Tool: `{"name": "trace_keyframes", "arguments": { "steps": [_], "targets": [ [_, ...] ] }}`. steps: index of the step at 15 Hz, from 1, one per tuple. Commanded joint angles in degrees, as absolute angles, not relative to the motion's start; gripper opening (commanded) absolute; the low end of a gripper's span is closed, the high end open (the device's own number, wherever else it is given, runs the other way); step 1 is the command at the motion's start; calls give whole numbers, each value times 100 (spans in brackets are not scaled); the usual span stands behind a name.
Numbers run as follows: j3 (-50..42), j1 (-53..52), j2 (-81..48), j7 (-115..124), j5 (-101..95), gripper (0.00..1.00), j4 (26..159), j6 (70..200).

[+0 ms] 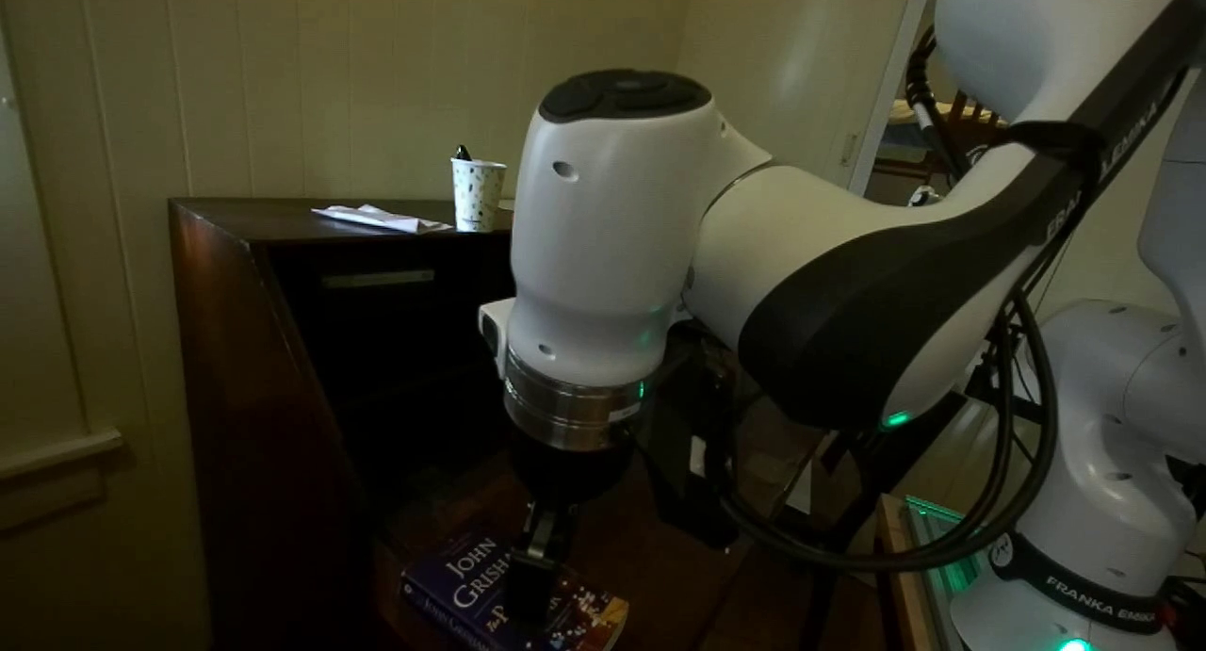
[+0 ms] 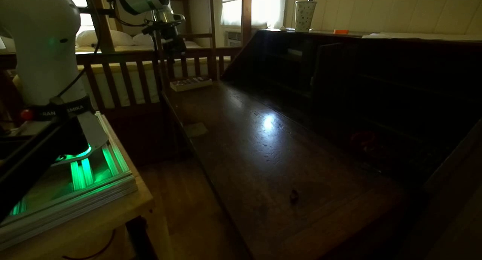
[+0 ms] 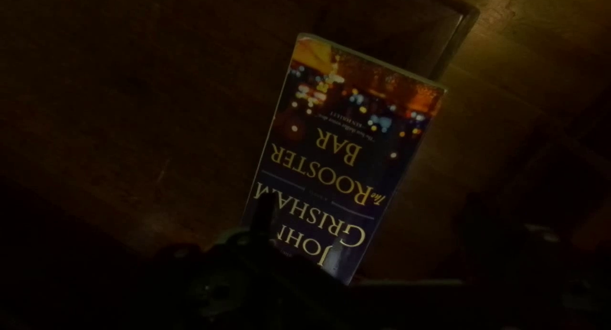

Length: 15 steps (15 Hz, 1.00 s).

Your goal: Move the book to the left then put it on the top shelf of the desk

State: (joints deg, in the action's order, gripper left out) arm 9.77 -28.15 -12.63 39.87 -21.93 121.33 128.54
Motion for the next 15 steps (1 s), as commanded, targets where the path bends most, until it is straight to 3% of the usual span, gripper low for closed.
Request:
{"name": "trace_keyframes", "arguments": {
  "steps": [1, 6, 15],
  "targets": [
    [1151, -2814, -1609, 4387, -2283, 100, 11607, 12207],
    [1227, -3133, -2211, 5202, -2545, 100, 10631, 10854],
    [850, -3680, -3404, 6144, -3116, 100, 9415, 10832]
  ]
}}
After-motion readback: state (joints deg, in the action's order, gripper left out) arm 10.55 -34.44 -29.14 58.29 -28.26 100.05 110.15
